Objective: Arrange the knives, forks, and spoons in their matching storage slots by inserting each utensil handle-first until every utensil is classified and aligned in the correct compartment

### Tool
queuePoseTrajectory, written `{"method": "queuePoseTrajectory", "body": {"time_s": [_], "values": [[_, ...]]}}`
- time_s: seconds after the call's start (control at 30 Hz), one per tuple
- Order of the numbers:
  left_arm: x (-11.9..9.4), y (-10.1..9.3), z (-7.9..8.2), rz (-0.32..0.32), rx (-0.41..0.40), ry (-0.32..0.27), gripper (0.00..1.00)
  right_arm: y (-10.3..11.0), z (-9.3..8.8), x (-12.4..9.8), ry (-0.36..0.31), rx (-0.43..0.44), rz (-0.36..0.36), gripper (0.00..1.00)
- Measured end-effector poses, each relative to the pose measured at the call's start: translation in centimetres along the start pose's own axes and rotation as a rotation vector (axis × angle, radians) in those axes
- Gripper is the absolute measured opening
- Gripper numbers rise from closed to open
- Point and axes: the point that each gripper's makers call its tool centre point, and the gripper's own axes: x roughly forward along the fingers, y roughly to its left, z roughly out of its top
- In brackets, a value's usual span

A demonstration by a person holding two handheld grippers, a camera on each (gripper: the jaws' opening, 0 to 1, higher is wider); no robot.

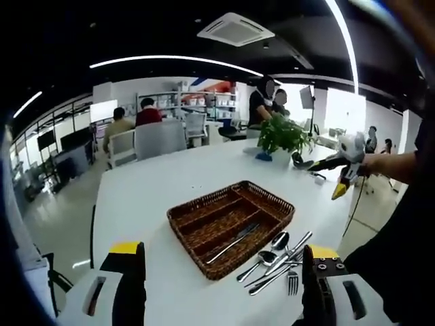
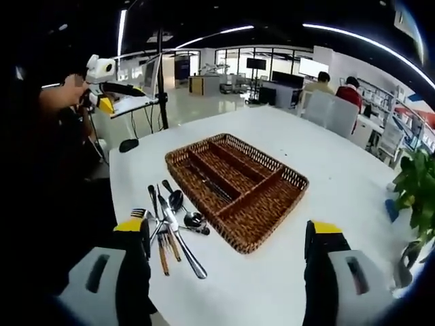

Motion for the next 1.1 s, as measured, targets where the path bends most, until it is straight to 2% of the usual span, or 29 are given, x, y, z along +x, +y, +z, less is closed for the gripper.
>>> {"method": "queuePoseTrajectory", "body": {"time_s": [0.53,0.9,1.1], "values": [[0.3,0.1,-1.0,-0.003,0.023,0.04,1.0,1.2,-1.7,1.8,0.037,-0.042,0.078,0.88],[-0.2,1.2,-1.0,0.007,0.029,0.033,1.0,3.0,-3.2,3.4,0.062,-0.101,0.154,0.83],[-0.5,1.5,-1.2,0.012,0.023,0.036,1.0,3.8,-3.9,4.1,0.082,-0.113,0.194,0.72]]}}
